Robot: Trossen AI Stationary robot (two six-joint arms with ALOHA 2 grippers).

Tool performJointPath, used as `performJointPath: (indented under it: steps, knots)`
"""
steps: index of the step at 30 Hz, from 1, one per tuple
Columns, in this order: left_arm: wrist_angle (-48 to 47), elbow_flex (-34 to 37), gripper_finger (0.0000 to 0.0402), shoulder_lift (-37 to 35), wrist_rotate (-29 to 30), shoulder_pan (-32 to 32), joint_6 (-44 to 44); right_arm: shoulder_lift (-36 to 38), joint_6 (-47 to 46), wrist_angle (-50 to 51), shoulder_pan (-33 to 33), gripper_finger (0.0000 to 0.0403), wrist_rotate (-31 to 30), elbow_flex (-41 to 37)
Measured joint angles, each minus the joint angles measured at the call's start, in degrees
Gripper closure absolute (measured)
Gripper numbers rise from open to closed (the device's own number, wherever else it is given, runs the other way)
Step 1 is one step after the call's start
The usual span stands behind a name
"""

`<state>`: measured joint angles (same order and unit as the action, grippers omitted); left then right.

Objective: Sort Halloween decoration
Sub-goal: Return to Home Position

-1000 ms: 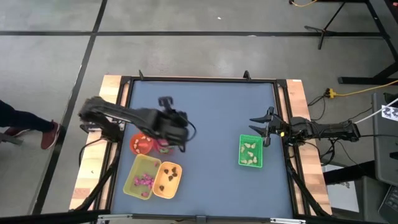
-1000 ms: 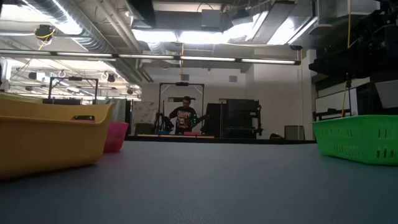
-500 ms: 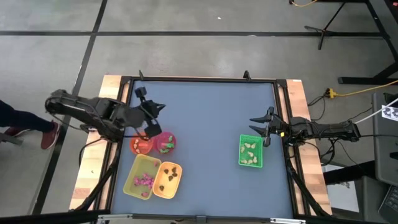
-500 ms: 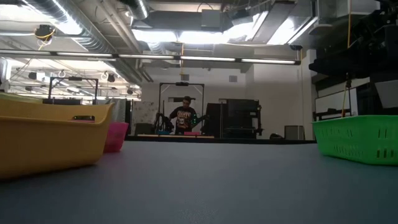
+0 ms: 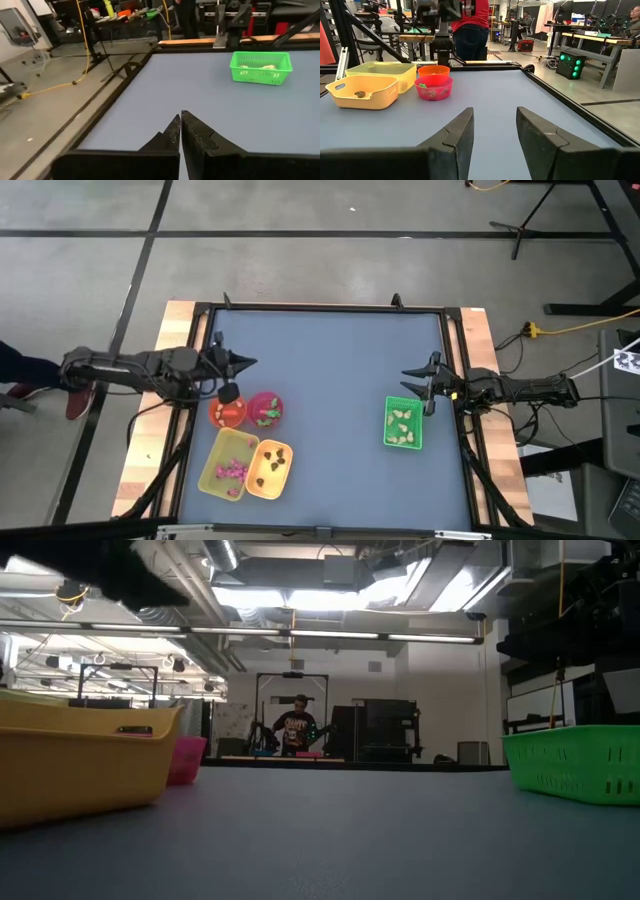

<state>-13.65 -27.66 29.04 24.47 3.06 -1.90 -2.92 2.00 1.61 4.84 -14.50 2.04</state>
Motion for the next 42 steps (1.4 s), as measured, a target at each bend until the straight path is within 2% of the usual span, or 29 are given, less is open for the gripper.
performJointPath:
  steps: [9, 17, 25, 32, 35, 38, 42]
  knots:
    - [4.89, 15.29, 0.0401, -17.17, -1.25, -0.06, 1.36, 0.0, 0.01, 0.0, 0.0, 0.0258, 0.0, 0.0]
    - [5.86, 23.2, 0.0401, -29.0, -1.26, -0.06, 0.02, -0.02, 0.02, 0.0, 0.0, 0.0258, 0.02, -0.02]
    - [7.49, 23.97, 0.0401, -28.92, -3.9, -0.12, -3.74, 0.02, 1.53, -0.04, 0.0, 0.0258, -0.44, -0.02]
    - [11.02, 23.97, 0.0402, -28.94, -11.82, -0.12, -6.31, 0.02, 1.53, -0.04, 0.0, 0.0258, -0.44, -0.02]
    - [12.29, 24.34, 0.0402, -28.92, -12.04, -0.11, -6.22, 0.02, 1.53, -0.04, 0.0, 0.0258, -0.43, -0.02]
    - [18.89, 27.23, 0.0402, -28.92, -12.08, -0.1, -6.26, 0.02, 1.53, -0.04, 0.0, 0.0258, -0.43, -0.02]
    - [18.57, 27.23, 0.0401, -28.7, -11.84, -0.21, -6.21, 0.02, 1.53, -0.05, 0.0, 0.0258, -0.42, -0.02]
